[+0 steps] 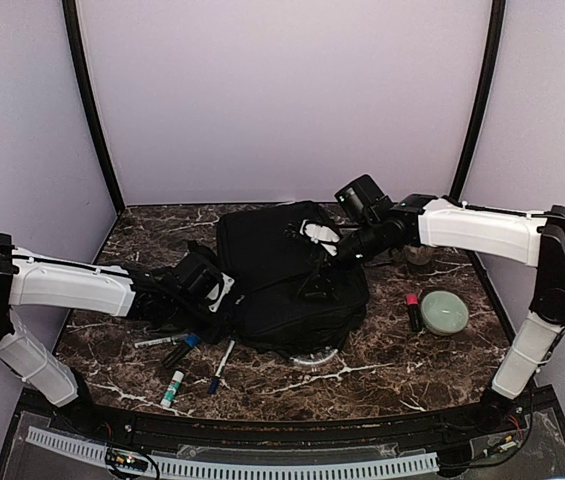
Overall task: Pack the student bag
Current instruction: Pick up the largest pocket of the bag from the student bag.
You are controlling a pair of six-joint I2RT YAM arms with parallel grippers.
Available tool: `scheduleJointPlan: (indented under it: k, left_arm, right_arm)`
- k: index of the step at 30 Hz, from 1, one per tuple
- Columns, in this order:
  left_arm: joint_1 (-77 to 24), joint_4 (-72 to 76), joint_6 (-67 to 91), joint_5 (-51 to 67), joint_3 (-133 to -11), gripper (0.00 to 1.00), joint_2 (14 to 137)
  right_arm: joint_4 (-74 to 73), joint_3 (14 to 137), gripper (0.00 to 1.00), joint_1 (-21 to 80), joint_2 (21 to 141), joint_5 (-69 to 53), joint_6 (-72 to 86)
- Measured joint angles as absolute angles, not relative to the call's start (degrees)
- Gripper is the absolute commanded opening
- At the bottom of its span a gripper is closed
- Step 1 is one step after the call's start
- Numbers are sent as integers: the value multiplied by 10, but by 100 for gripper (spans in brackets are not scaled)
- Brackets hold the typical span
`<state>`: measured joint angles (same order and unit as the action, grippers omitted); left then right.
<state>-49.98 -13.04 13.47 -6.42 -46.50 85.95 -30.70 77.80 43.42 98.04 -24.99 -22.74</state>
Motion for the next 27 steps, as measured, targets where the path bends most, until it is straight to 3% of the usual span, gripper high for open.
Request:
scheduleJointPlan:
  k: [17,27]
  left_arm:
    - [-500,-125,126,-66,-464,41,874]
    - [-500,-118,91,-75,-472,19,912]
  right_arm:
    - [-290,783,100,434,1070,-182,-218]
    - [-288,790,100,434,1089,-181,-218]
